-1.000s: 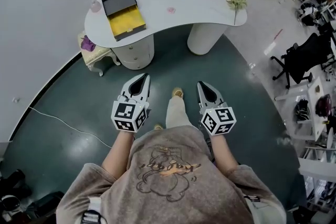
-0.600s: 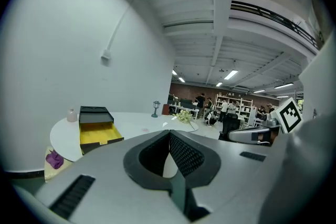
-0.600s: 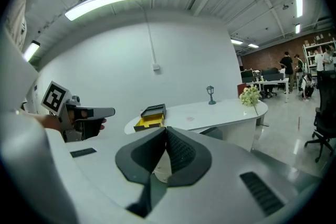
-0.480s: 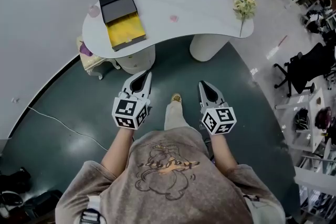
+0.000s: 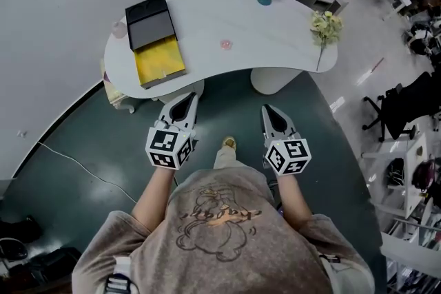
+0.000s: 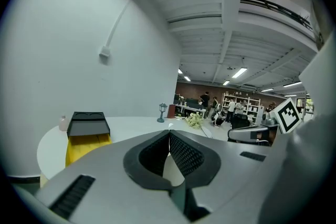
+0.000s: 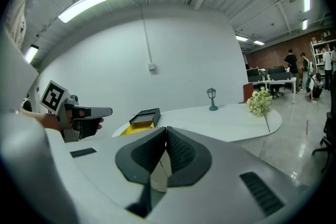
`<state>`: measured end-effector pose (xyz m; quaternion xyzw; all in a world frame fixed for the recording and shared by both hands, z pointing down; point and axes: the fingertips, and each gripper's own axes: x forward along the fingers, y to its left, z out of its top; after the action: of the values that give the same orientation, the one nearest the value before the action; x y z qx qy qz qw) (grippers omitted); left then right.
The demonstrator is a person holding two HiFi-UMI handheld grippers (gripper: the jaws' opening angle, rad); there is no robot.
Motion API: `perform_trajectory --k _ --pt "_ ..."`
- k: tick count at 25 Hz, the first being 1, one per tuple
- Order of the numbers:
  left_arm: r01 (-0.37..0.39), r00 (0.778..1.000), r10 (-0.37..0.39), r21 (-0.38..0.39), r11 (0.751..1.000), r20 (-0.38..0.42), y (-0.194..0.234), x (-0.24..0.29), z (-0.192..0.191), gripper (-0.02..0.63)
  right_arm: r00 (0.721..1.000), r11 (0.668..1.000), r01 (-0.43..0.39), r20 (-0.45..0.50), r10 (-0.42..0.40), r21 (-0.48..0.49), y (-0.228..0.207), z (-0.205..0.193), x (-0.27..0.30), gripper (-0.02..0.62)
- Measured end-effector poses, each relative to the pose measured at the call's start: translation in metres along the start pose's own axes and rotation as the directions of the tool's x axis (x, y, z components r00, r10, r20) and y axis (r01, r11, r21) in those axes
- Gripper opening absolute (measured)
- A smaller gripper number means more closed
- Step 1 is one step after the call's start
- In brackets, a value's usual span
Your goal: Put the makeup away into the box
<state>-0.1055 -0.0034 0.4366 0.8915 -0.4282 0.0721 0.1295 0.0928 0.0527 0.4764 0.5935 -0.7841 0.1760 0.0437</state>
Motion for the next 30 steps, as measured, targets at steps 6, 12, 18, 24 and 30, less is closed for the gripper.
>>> perform_trajectory --k 6,12,18,24,30 --pt "-0.024 1.000 0.024 -0.007 1.000 0.006 0.000 0.052 0.020 0.021 1.000 1.000 -0.016 -0.004 0.016 -0.009 -0.044 0.026 0.031 0.005" --pt "-0.058 0.998 0.058 -0.011 0.998 0.004 0.002 0.092 0.027 0.023 0.999 0.999 -0.051 -0.013 0.051 -0.014 -0.079 0.039 0.064 0.005" --pt "-0.082 0.997 0.082 -0.018 0.996 0.002 0.006 0.123 0.031 0.023 0.996 0.996 -0.090 -0.005 0.090 -0.010 -0.100 0.054 0.092 0.005" --pt "-0.069 0.998 0.069 -0.019 0.997 -0.014 0.004 0.144 0.029 0.023 0.997 0.997 -0.080 0.011 0.080 0.002 -0.116 0.064 0.100 0.005" --pt "-0.037 0.999 0.036 -0.008 0.999 -0.017 0.008 0.161 0.039 0.023 0.999 0.999 -0.046 0.000 0.046 0.001 -0.124 0.068 0.105 0.005"
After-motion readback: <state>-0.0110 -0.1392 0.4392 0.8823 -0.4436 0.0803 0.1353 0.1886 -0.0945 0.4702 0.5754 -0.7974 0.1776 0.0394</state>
